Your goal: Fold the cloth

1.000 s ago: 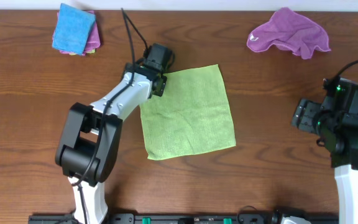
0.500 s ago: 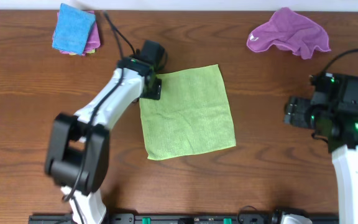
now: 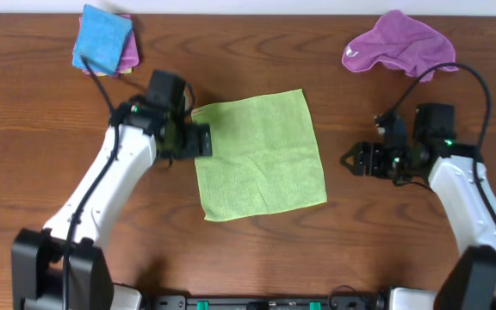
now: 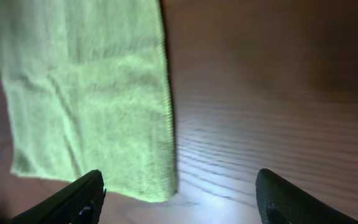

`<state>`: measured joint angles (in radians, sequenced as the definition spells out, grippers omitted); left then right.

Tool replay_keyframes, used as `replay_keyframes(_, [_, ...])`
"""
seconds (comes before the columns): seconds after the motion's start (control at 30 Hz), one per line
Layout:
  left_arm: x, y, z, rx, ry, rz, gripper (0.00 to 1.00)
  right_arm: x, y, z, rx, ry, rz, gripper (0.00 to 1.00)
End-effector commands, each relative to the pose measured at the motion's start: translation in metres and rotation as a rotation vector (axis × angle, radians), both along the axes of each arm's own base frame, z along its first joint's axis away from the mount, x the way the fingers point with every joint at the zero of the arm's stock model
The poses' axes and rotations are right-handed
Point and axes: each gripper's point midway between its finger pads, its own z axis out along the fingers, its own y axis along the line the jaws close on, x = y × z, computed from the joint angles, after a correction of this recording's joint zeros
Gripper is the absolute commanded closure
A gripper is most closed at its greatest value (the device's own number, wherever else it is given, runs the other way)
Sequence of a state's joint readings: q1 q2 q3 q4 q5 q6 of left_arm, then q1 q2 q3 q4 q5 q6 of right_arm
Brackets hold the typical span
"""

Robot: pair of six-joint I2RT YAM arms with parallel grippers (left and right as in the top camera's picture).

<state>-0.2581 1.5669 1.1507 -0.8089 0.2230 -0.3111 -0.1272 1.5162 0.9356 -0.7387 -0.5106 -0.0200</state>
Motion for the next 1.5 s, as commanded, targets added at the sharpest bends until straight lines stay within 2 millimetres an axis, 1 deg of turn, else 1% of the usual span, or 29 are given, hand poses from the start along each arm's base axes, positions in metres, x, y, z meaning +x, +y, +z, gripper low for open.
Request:
replay_keyframes(0.0, [-0.029,-0.018,0.004,-0.153,0.035,0.046,0.05,-0.005,0.025,-0.001,0.081,0.011,0.077,0.22])
replay_keyframes(0.1, [-0.051,-0.023,-0.001,-0.226,0.054,0.089,0.05,-0.01,0.04,-0.004,0.086,0.024,0.135,0.22])
replay_keyframes(0.2, [-0.08,-0.019,-0.011,-0.244,0.085,0.147,0.05,-0.019,0.056,-0.006,0.084,0.039,0.192,0.21])
replay_keyframes(0.23, [-0.087,-0.019,-0.013,-0.251,0.089,0.161,0.05,-0.022,0.059,-0.007,0.084,0.045,0.203,0.21])
replay_keyframes(0.3, [-0.101,-0.022,-0.019,-0.276,0.097,0.187,0.05,-0.028,0.062,-0.012,0.083,0.062,0.213,0.21])
replay_keyframes(0.43, [-0.121,-0.024,-0.035,-0.296,0.104,0.211,0.05,-0.041,0.06,-0.024,0.092,0.117,0.186,0.21])
replay_keyframes(0.57, [-0.119,-0.025,-0.05,-0.321,0.07,0.217,0.05,-0.049,0.063,-0.03,0.117,0.142,0.171,0.21])
replay_keyframes(0.77, [-0.113,-0.023,-0.063,-0.32,0.022,0.212,0.05,-0.054,0.064,-0.035,0.123,0.159,0.158,0.21])
replay_keyframes(0.8, [-0.112,-0.023,-0.065,-0.314,0.016,0.201,0.05,-0.054,0.064,-0.035,0.123,0.16,0.157,0.22])
replay_keyframes(0.87, [-0.113,-0.029,-0.069,-0.334,0.026,0.156,0.04,-0.056,0.064,-0.036,0.129,0.181,0.138,0.29])
replay_keyframes(0.93, [-0.113,-0.03,-0.073,-0.329,0.035,0.132,0.04,-0.058,0.063,-0.038,0.127,0.188,0.138,0.3])
replay_keyframes(1.07, [-0.11,-0.032,-0.08,-0.324,0.036,0.106,0.04,-0.064,0.051,-0.051,0.05,0.216,0.107,0.25])
replay_keyframes(1.13, [-0.107,-0.034,-0.082,-0.331,0.036,0.103,0.04,-0.064,0.051,-0.055,0.048,0.205,0.104,0.23])
replay_keyframes(1.23, [-0.103,-0.042,-0.083,-0.37,0.037,0.087,0.0,-0.065,0.051,-0.061,0.052,0.203,0.081,0.21])
replay_keyframes(1.33, [-0.1,-0.048,-0.085,-0.404,0.052,0.095,0.0,-0.064,0.051,-0.063,0.052,0.194,0.078,0.21])
replay_keyframes(1.43, [-0.1,-0.049,-0.089,-0.409,0.08,0.135,0.0,-0.06,0.05,-0.064,0.047,0.174,0.078,0.2])
replay_keyframes(1.47, [-0.101,-0.05,-0.09,-0.415,0.094,0.147,0.05,-0.059,0.05,-0.064,0.043,0.17,0.077,0.19])
